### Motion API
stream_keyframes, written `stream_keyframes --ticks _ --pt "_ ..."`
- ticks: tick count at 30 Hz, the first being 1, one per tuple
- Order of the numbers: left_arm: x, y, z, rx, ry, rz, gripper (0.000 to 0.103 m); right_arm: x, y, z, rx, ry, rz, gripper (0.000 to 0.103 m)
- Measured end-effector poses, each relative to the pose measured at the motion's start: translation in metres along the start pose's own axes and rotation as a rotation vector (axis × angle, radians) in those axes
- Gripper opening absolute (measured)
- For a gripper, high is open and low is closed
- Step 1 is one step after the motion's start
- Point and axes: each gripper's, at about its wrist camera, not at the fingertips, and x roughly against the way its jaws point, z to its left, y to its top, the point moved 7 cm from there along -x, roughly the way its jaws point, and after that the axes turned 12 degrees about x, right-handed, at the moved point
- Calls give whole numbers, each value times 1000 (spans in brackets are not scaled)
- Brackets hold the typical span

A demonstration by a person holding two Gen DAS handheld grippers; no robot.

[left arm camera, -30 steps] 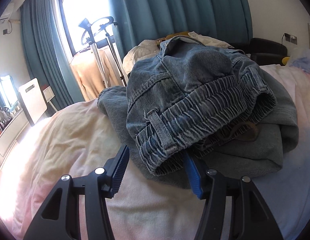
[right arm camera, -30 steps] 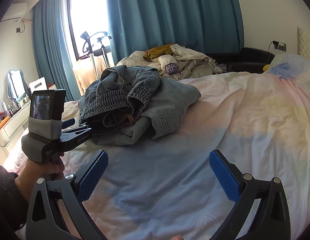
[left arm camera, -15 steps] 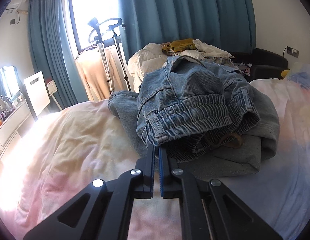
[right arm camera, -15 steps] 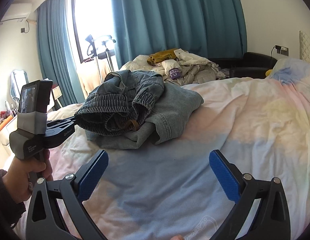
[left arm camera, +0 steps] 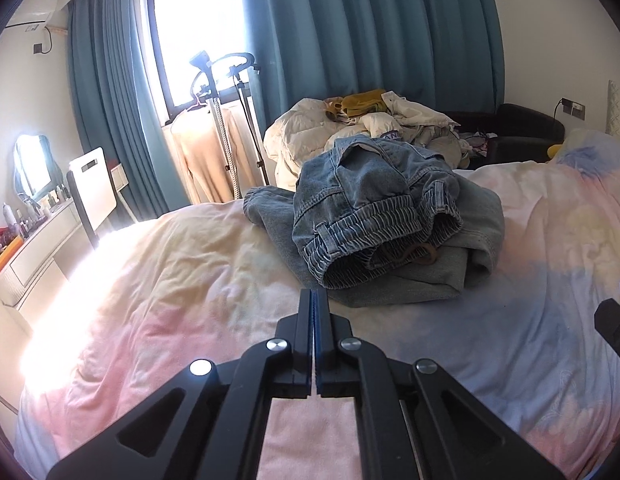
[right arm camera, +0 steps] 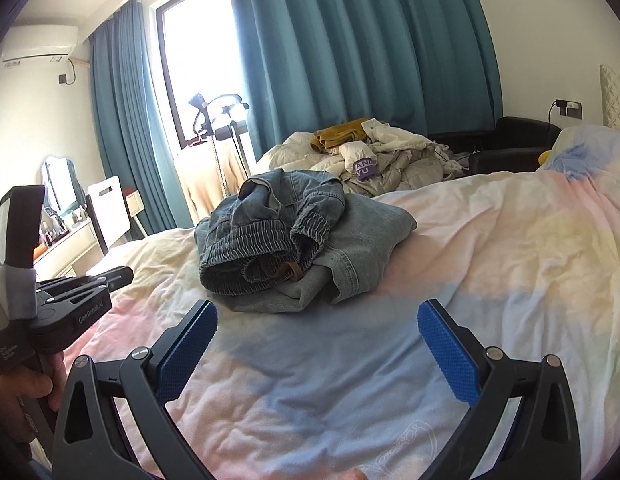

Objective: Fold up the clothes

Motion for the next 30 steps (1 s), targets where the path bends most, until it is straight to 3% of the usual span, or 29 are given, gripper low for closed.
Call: stream_keyframes --ticks 2,7,10,14,26,30 --pt "1 -1 -3 -7 1 8 3 3 1 1 -3 3 2 102" --pt "-14 1 -11 -29 4 54 23 7 3 2 5 -4 -1 102" --pt "-28 6 -15 -69 32 41 28 3 1 2 -5 2 6 102" --pt "-53 13 -20 -133 68 12 46 -7 -3 0 -16 6 24 102" --pt "-134 -3 -48 -378 98 27 46 -58 -28 -5 -57 38 121 102" --pt "-149 3 -50 -368 102 -7 46 -69 -34 -10 -77 35 139 102"
